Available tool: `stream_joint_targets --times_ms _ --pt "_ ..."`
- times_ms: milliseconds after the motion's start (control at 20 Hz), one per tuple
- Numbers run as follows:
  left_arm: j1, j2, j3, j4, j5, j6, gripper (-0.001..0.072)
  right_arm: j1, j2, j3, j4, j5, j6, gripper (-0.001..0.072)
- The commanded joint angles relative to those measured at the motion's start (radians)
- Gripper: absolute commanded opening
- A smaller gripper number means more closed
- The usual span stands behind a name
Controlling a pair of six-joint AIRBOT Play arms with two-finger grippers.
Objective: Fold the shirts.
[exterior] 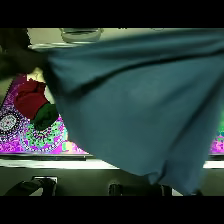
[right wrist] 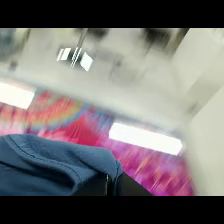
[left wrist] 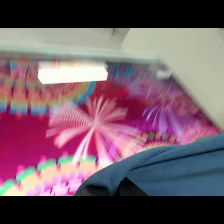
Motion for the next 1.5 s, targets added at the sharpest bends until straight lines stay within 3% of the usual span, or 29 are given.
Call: stream_joint_targets --times_ms 0,250,500,550,600,650,700,750,900,1050,1200,1450 --pt "0.004 -0.189 -0.175 0.012 0.045 0.033 0.0026 0.025 -0.276 -0.120 -0.032 0.102 0.006 0.0044" --pt "0.072 -0.552 -0.145 -0.047 0.070 0.033 0.0026 0.205 -0.761 -0.173 0.029 -0.217 0.048 0.0046" --pt "0.154 -0.684 -0.139 -0.157 0.034 0.051 0.0029 0.281 -0.924 -0.172 0.092 -0.311 0.147 0.0051" --pt "0.155 -0.690 -0.139 -0.159 0.024 0.051 0.0054 0.283 -0.925 -0.172 0.114 -0.311 0.146 0.0050" --pt "0.157 -0.688 -0.134 -0.160 0.005 0.051 0.0229 0.283 -0.915 -0.172 0.118 -0.307 0.148 0.0052" --pt "0.162 -0.687 -0.118 -0.171 -0.047 0.052 0.0479 0.280 -0.892 -0.170 0.107 -0.298 0.147 0.0152" --pt "0.171 -0.685 -0.091 -0.177 -0.132 0.067 0.0611 0.270 -0.863 -0.158 0.108 -0.262 0.140 0.0491" --pt "0.185 -0.680 -0.059 -0.177 -0.244 0.118 0.0611 0.251 -0.832 -0.141 0.110 -0.198 0.120 0.0696" --pt "0.238 -0.596 -0.093 -0.096 -0.418 0.153 0.0610 0.114 -0.745 -0.124 0.111 0.026 0.004 0.0684" --pt "0.271 -0.439 -0.391 -0.064 -0.373 0.174 0.0609 -0.046 -0.741 -0.132 0.119 0.275 -0.076 0.0659" --pt "0.274 -0.335 -0.693 -0.077 -0.259 0.189 0.0608 -0.148 -0.741 -0.190 0.171 0.363 -0.072 0.0541" --pt "0.274 -0.305 -0.846 -0.099 -0.139 0.219 0.0607 -0.132 -0.742 -0.240 0.182 0.373 -0.074 0.0542"
